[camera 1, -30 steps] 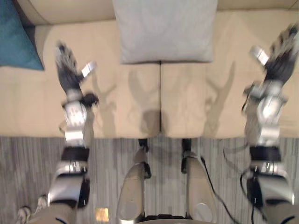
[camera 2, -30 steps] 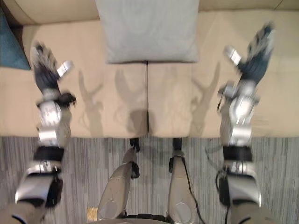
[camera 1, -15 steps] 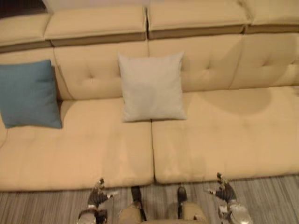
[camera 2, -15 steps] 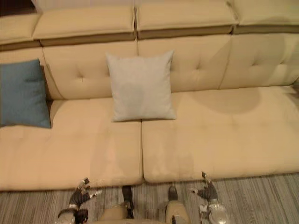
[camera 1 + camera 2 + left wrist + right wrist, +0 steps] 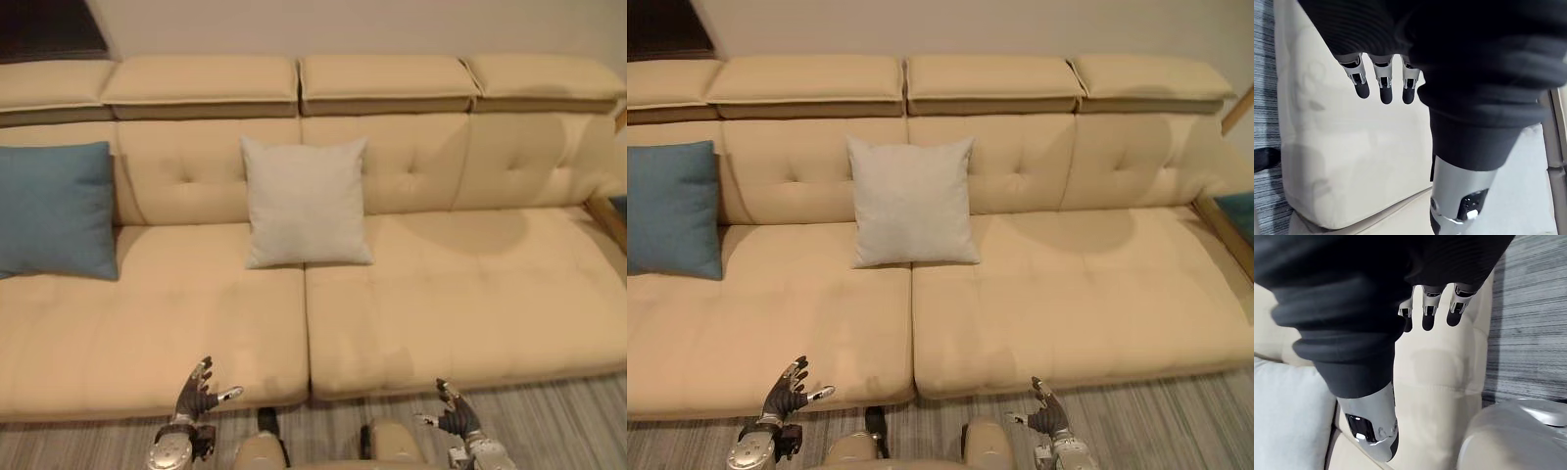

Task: Pick up cushions and gather them together orderly.

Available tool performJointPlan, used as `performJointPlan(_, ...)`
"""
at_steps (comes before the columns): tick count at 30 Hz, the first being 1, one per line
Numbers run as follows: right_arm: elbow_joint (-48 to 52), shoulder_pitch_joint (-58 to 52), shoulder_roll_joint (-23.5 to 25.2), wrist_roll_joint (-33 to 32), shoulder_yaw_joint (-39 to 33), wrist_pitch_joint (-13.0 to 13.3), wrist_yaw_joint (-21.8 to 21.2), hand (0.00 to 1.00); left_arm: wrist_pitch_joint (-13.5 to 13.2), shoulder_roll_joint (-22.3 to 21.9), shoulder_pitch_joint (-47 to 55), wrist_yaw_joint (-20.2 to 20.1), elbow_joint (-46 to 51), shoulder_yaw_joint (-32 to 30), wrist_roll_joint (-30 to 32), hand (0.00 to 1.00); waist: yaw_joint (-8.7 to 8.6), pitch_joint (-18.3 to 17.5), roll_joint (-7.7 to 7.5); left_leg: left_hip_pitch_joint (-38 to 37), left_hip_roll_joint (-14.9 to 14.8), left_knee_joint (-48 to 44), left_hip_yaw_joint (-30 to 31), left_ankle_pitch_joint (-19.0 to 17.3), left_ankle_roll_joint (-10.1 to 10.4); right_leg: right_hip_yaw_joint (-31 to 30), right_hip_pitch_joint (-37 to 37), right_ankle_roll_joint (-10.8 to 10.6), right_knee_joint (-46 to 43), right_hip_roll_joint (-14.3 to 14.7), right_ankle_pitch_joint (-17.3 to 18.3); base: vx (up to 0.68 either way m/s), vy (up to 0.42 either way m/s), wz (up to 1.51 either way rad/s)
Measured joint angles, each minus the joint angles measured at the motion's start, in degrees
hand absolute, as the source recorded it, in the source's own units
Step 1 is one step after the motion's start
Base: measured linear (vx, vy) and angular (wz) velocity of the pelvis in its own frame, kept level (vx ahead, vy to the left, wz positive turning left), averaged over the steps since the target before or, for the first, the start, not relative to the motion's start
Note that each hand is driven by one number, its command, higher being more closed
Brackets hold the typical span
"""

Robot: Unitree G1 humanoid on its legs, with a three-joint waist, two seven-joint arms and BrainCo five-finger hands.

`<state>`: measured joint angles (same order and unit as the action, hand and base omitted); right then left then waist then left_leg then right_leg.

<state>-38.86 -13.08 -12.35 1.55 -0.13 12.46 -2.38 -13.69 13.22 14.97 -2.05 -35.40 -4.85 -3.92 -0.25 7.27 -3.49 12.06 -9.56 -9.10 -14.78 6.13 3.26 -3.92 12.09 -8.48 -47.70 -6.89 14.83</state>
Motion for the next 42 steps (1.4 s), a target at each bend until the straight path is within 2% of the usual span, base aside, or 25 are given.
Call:
performJointPlan(1,0.07,1.01,-0.82,-0.62,-0.25,-0.01,-0.06,0.00,0.29,-1.70,-0.57,0.33,0.04,-0.23,-0.01,0.00,1.15,-0.57,0.91,1.58,-1.31,0.76,0.17,1.18,0.71,0.84,-0.01,0.75,4.17,1.71,1.42,-0.26,-0.221,-0.31)
performJointPlan(2,0.06,2.21,-1.35,-1.59,-0.52,0.01,0.09,0.00,0.31,-3.17,-0.51,0.53,0.08,0.38,-0.10,0.00,2.47,-0.39,2.41,2.75,-2.51,1.72,0.29,1.32,0.41,1.28,-0.17,3.07,8.56,3.25,2.75,-0.26,-0.200,-0.53)
performJointPlan(3,-0.03,3.01,-1.50,-1.78,-0.52,-0.02,0.40,0.00,0.31,-3.73,-0.27,0.75,0.07,0.51,-0.19,0.00,2.85,-0.44,2.58,3.50,-2.58,2.76,0.60,1.11,0.77,2.08,-0.13,4.06,10.99,3.81,4.27,-0.30,-0.189,-0.53)
performJointPlan(4,-0.06,3.74,-1.51,-1.87,-0.50,-0.04,0.66,0.00,0.51,-4.00,-0.19,0.89,-0.11,0.51,-0.28,0.00,2.72,-0.39,2.57,4.08,-2.57,3.77,0.60,1.16,0.91,2.54,-0.35,5.43,13.65,3.86,6.10,-0.39,-0.200,-0.22)
performJointPlan(5,-0.16,4.56,-2.36,-2.02,-1.31,-0.19,1.07,0.00,1.01,-5.00,-0.86,0.86,-0.91,0.84,-0.43,0.00,2.06,0.72,4.88,4.36,-3.57,5.54,1.29,0.37,1.84,4.14,-1.33,7.54,17.59,4.42,6.09,-0.41,-0.158,0.09)
performJointPlan(7,-0.26,4.07,-2.51,-2.07,-2.58,-0.52,1.10,0.00,0.94,-5.45,-1.48,0.83,-0.89,0.83,-0.41,0.00,0.97,1.50,4.68,4.54,-3.50,3.68,1.09,-0.77,2.64,5.25,-1.59,8.75,19.82,3.85,4.46,-0.32,-0.052,0.23)
performJointPlan(8,-0.28,3.68,-2.61,-2.08,-3.46,-0.53,1.11,0.00,0.92,-5.38,-1.48,0.85,-0.92,0.68,-0.41,0.00,0.87,1.51,4.52,4.16,-2.33,-2.72,0.28,-1.02,2.34,5.13,-1.60,9.24,21.50,2.65,3.24,-0.24,-0.032,0.04)
performJointPlan(9,-0.27,3.69,-2.73,-2.09,-3.53,-0.52,1.12,0.00,0.91,-5.38,-1.47,0.85,-0.92,0.67,-0.41,0.00,0.80,1.49,4.54,3.84,-1.69,-5.45,0.23,-1.55,1.63,4.76,-1.49,9.17,22.46,2.38,2.43,-0.23,0.003,-0.22)
performJointPlan(10,-0.25,4.17,-2.83,-2.09,-3.64,-0.52,1.11,0.00,0.82,-5.32,-1.24,0.89,-0.93,-0.05,-0.42,0.00,1.03,1.46,4.60,2.27,-0.30,-9.66,0.25,-6.00,0.70,3.26,-0.83,8.33,24.90,2.18,0.25,-0.10,0.045,-0.32)
performJointPlan(13,-0.28,4.81,-2.46,-2.00,-3.95,-0.53,1.04,0.00,0.88,-5.25,-0.59,0.86,-1.31,-0.51,-0.42,0.00,1.18,1.11,5.60,-1.19,0.66,-6.01,0.60,-10.15,1.74,1.47,0.62,7.08,27.26,2.79,-2.39,-0.07,0.097,-0.34)
performJointPlan(18,-0.26,3.75,-1.97,-1.63,-4.86,-0.51,1.14,0.00,0.92,-5.19,-1.04,0.89,-1.46,-0.38,-0.42,0.00,0.93,0.67,5.11,-5.05,2.73,-1.32,-0.94,-10.46,1.06,0.42,-3.76,3.98,35.12,1.56,-6.98,-0.03,0.127,-0.15)
performJointPlan(23,-0.27,3.77,-0.62,-1.56,-6.79,-0.54,1.16,0.00,0.95,-5.18,-2.37,0.88,-1.41,0.23,-0.39,0.00,0.66,0.57,5.25,-6.42,3.23,-0.82,-3.70,-10.20,0.31,-2.52,-4.66,3.33,38.77,1.47,-9.64,0.03,0.072,-0.32)
performJointPlan(26,0.12,4.18,-0.31,-1.75,-7.32,-0.48,1.97,0.00,0.95,-5.20,-2.70,0.89,-0.94,0.43,-0.40,0.00,-0.44,0.58,5.26,-7.85,2.74,-1.30,-4.74,-11.23,0.08,-6.85,-4.18,3.21,39.73,2.83,-11.46,0.04,0.015,-0.85)
performJointPlan(29,0.99,5.22,0.03,-2.99,-7.19,-0.50,2.76,0.00,0.97,-5.29,-2.64,0.91,0.95,0.87,-0.44,0.00,-0.65,0.63,5.38,-7.99,0.23,-4.02,-11.48,-14.53,0.33,-12.06,0.59,2.67,39.61,6.06,-16.09,-0.03,0.003,-1.73)
performJointPlan(30,0.93,5.91,0.26,-3.46,-7.04,-0.54,3.22,0.00,0.98,-5.26,-2.72,0.93,1.65,0.90,-0.48,0.00,-0.73,0.68,5.37,-8.40,-0.90,-4.39,-15.27,-15.19,0.37,-9.74,2.16,3.73,40.70,6.87,-18.86,-0.07,-0.041,-2.20)
performJointPlan(31,0.95,7.43,1.08,-3.90,-7.09,-0.54,3.77,0.00,1.07,-5.52,-2.83,0.95,2.38,1.26,-0.63,0.00,-1.39,1.25,4.97,-10.13,-2.57,-5.23,-22.12,-16.71,0.31,3.65,2.96,10.14,40.71,5.50,-16.73,-0.06,-0.040,-2.34)
performJointPlan(32,0.45,7.91,0.81,-4.09,-7.15,-0.55,4.07,0.00,1.45,-5.52,-3.39,1.04,2.36,2.20,-0.81,0.00,-1.98,1.75,5.87,-12.29,-3.31,-5.16,-25.77,-17.25,0.34,15.10,3.79,12.69,38.12,1.89,-14.22,-0.05,-0.023,-2.01)
performJointPlan(33,-0.16,8.06,0.74,-4.23,-7.10,-0.56,4.40,0.00,1.47,-5.58,-3.87,0.97,2.40,2.95,-0.92,0.00,-2.17,1.83,6.25,-13.65,-3.58,-5.05,-28.11,-17.44,0.77,21.65,3.59,14.12,36.69,-0.07,-13.24,-0.01,0.014,-2.10)
performJointPlan(34,-1.51,8.01,0.88,-4.23,-6.81,-0.64,4.95,0.00,1.47,-5.83,-4.08,0.91,2.40,4.46,-1.06,0.00,-2.15,1.31,7.07,-16.69,-4.48,-5.17,-33.89,-18.34,2.09,36.00,2.17,15.51,33.68,-4.56,-12.25,0.02,-0.037,-2.19)
performJointPlan(35,-1.95,8.12,1.21,-4.19,-6.62,-0.67,4.96,0.00,1.49,-5.77,-4.17,0.90,2.30,4.69,-1.12,0.00,-1.99,0.96,7.37,-18.25,-4.83,-5.13,-37.28,-18.53,2.39,41.80,1.67,15.35,32.29,-6.27,-12.16,0.06,-0.092,-2.17)
performJointPlan(36,-2.02,8.26,1.48,-4.15,-6.64,-0.70,5.00,0.00,1.53,-5.76,-4.92,0.88,2.29,4.74,-1.12,0.00,-2.12,0.81,7.40,-19.06,-4.95,-5.19,-38.88,-18.63,2.62,43.06,1.80,15.05,31.81,-6.49,-12.25,0.12,-0.153,-1.75)
performJointPlan(37,-2.08,8.17,1.92,-3.67,-6.65,-0.89,5.01,0.00,1.92,-5.64,-6.16,0.85,2.03,4.99,-1.09,0.00,-2.55,0.75,7.25,-19.96,-5.07,-5.96,-40.62,-18.49,2.96,41.36,3.25,13.18,31.48,-5.44,-13.16,0.18,-0.179,-1.64)
performJointPlan(40,-2.77,8.10,1.80,-3.63,-6.57,-1.84,4.99,0.00,2.10,-5.68,-9.09,0.86,1.06,5.44,-1.03,0.00,-2.75,0.79,7.37,-20.46,-9.18,-14.16,-39.20,-17.80,3.89,34.69,5.54,13.11,29.91,-1.33,-11.58,0.20,-0.212,-1.53)
performJointPlan(41,-2.75,8.33,1.74,-3.63,-5.97,-1.85,5.24,0.00,2.09,-6.36,-9.54,0.92,1.08,5.44,-1.05,0.00,-2.26,0.84,7.78,-19.55,-13.34,-24.10,-33.85,-15.71,1.88,30.13,4.75,13.83,29.79,1.99,-10.06,0.23,-0.196,-1.77)
performJointPlan(42,-2.75,8.58,1.74,-3.66,-5.26,-1.84,5.41,0.00,2.06,-6.38,-9.50,0.92,1.06,5.89,-1.07,0.00,-2.06,0.88,7.75,-18.61,-14.31,-28.20,-30.14,-13.69,-1.08,28.19,4.08,14.32,30.11,3.31,-9.64,0.30,-0.131,-2.20)
